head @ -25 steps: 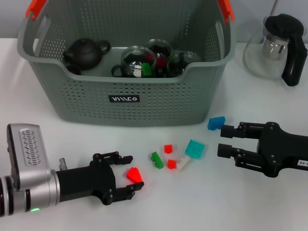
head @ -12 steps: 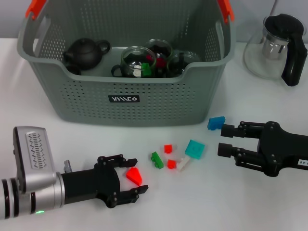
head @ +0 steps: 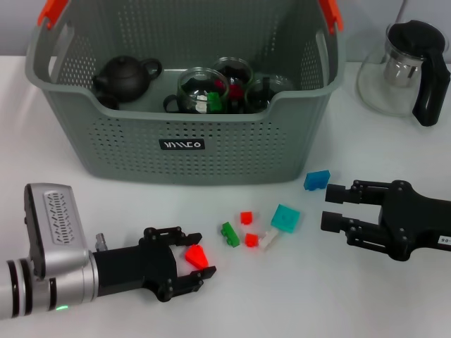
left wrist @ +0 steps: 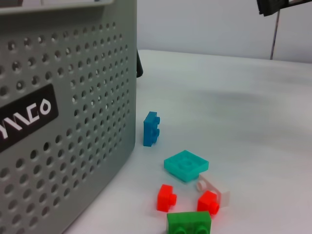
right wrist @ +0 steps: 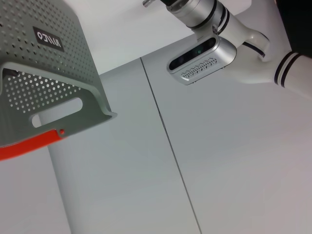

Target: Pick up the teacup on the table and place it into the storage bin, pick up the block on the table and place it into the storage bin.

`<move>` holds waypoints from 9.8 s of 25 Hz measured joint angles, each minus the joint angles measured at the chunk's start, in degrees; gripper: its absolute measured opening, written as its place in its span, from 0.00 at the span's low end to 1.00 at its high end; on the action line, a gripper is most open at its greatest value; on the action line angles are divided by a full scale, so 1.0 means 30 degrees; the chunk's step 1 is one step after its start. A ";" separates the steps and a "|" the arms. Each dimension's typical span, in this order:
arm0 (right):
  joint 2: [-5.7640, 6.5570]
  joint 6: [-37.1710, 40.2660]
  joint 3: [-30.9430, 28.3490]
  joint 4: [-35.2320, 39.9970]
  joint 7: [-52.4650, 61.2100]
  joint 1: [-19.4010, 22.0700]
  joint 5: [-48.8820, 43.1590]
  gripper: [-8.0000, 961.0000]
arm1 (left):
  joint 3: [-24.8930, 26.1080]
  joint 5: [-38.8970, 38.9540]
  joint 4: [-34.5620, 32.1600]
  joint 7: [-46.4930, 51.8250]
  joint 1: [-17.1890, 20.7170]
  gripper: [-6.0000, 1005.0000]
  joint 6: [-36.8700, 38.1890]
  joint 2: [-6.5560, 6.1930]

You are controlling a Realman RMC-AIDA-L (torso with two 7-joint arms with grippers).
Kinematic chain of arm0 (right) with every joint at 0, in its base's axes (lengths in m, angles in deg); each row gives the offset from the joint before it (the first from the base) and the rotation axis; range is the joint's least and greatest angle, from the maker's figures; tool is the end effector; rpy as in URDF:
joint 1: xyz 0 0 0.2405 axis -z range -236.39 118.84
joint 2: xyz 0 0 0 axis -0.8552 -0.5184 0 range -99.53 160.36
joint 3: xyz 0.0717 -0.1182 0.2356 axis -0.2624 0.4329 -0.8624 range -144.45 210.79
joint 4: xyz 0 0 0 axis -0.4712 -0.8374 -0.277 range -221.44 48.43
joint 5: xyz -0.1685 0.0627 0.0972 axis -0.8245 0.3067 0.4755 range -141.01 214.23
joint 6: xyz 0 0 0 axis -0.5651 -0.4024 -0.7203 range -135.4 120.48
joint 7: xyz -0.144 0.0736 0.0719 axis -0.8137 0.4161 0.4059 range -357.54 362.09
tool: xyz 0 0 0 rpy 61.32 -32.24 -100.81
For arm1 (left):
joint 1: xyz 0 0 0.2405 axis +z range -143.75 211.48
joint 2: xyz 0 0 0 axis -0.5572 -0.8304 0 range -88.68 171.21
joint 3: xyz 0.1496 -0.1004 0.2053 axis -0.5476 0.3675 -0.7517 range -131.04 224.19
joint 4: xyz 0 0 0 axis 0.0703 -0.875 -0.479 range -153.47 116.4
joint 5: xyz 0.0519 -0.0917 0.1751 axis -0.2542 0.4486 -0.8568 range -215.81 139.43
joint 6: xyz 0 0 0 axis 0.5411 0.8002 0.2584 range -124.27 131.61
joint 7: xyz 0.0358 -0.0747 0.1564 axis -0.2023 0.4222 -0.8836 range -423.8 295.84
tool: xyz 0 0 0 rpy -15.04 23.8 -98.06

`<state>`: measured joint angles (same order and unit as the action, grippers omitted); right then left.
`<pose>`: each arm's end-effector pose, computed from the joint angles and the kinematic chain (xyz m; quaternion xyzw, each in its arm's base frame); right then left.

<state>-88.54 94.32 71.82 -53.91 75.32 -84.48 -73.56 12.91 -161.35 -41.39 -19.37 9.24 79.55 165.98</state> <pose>0.2560 0.2922 -0.0373 -0.9210 0.1999 0.3288 0.0607 -0.3127 0.2807 -0.1246 -0.9630 -0.1223 -0.1632 0.1759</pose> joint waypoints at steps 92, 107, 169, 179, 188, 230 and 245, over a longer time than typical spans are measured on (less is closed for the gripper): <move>0.0579 -0.0567 -0.0586 0.0102 0.0402 0.0621 -0.0657 0.56 | -0.2838 0.0804 -0.5040 0.7111 -0.0200 0.71 0.5677 -0.0100; 0.0601 -0.0610 -0.0990 0.0132 0.0402 0.0492 -0.0687 0.56 | -0.2874 0.3591 0.0226 0.0058 -0.1307 0.70 0.0216 0.0030; 0.0503 -0.0571 -0.0988 0.0044 0.0223 0.0373 -0.0668 0.56 | -0.1231 0.6951 -0.7100 1.3400 -0.4356 0.40 1.0275 -0.1552; 0.0411 -0.0713 -0.0988 0.0032 0.0180 0.0329 -0.0672 0.56 | -0.2834 0.6525 -0.9522 2.0571 -0.6511 0.45 0.3337 -0.2949; 0.0393 -0.0785 -0.0987 0.0032 0.0172 0.0247 -0.0652 0.56 | -0.7145 -0.1417 -1.1021 2.4605 -0.7456 0.49 -0.1558 -0.2486; 0.0483 -0.0952 -0.0849 0.0024 0.0300 0.0200 -0.0773 0.56 | -0.1197 0.2202 -0.6210 0.5201 0.1210 0.71 0.9707 -0.0207; 0.0623 0.0131 -0.0644 0.2824 0.3790 -0.1288 -0.5610 0.57 | -0.0858 0.1958 -0.5410 0.5244 0.0961 0.71 0.8861 -0.0338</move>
<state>-86.67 94.71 69.89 -45.44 86.69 -88.34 -90.39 10.34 -155.48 -57.62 -3.64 12.12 106.13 164.96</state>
